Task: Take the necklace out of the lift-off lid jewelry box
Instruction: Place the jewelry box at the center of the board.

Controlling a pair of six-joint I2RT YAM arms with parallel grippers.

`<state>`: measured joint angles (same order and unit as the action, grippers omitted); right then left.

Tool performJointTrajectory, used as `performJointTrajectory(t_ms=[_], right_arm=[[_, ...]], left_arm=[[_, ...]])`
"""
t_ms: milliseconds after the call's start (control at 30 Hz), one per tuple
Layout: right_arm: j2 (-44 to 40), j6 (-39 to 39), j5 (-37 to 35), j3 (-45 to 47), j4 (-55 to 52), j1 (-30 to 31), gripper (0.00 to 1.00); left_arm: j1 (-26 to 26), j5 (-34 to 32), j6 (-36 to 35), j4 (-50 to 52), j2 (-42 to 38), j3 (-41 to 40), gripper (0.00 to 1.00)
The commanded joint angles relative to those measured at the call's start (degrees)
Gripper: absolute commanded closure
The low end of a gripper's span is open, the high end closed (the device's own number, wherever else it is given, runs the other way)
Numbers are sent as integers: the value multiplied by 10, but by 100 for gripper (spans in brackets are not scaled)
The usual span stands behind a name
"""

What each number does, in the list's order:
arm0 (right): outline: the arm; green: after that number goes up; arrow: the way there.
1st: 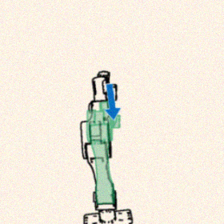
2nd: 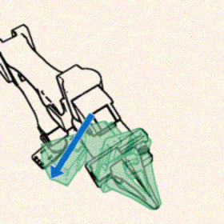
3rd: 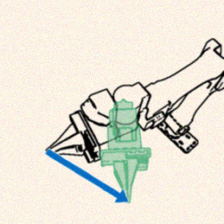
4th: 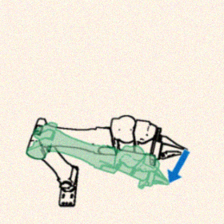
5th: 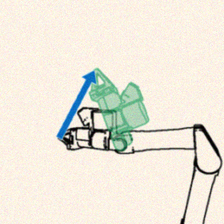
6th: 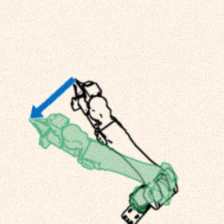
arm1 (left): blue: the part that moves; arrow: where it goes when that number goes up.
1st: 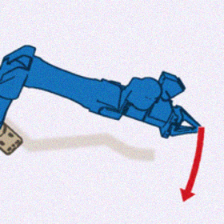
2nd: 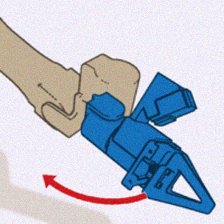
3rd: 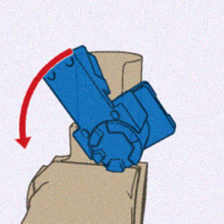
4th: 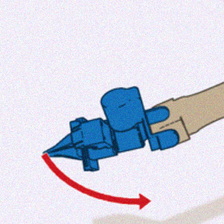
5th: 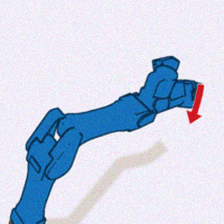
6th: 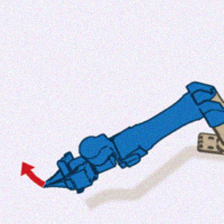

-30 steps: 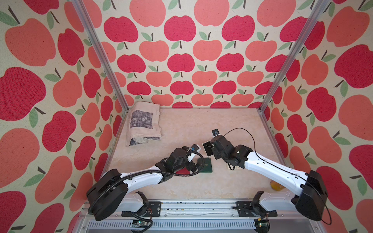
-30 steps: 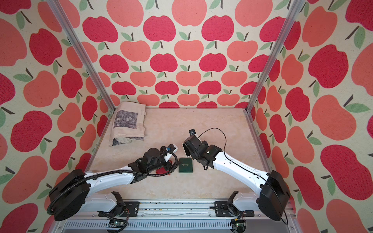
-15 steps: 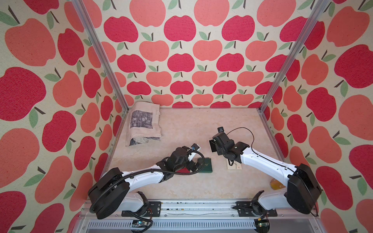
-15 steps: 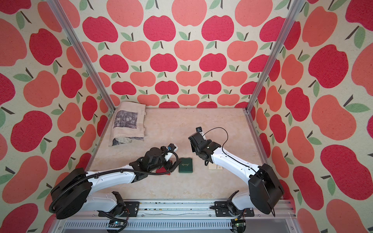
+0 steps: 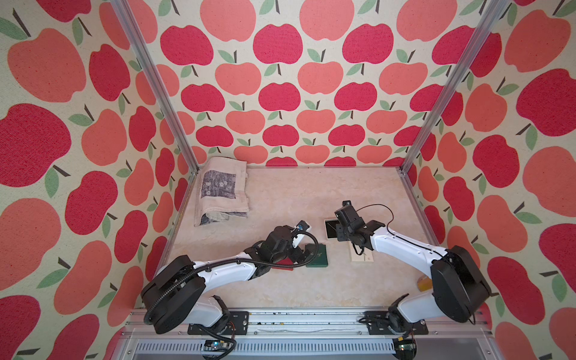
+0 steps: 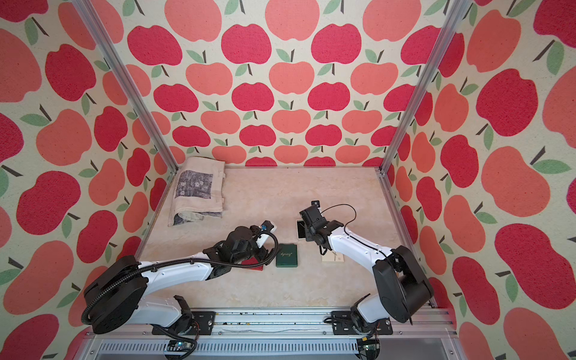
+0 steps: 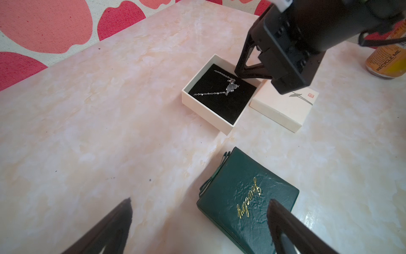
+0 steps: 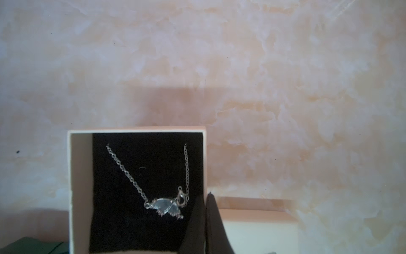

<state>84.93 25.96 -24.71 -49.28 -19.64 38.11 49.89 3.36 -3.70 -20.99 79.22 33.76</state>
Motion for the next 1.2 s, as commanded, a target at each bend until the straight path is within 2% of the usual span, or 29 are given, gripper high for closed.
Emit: performJointTrajectory(t_ms=[0, 233, 400, 567, 767, 967, 1167], right_arm=[[25, 31, 15, 6, 24, -6, 100], [61, 39, 40, 5, 37, -18, 96], [62, 38, 50, 4, 31, -22, 80], [35, 21, 47, -2, 9, -22, 70], [-4, -46, 76, -31, -34, -22, 52], [32, -119, 134, -79, -71, -22, 50], [107, -165, 168, -135, -104, -22, 50]], left_arm=[[-2, -4, 14, 6, 6, 17, 3], [-3, 1, 19, 7, -5, 9, 3], [-3, -6, 17, 5, -4, 7, 3], [-4, -13, 22, -13, -2, 6, 3], [-3, -13, 20, -12, 6, 10, 3], [-3, -7, 21, -13, 16, 17, 3], [-3, -7, 21, -12, 26, 19, 3]])
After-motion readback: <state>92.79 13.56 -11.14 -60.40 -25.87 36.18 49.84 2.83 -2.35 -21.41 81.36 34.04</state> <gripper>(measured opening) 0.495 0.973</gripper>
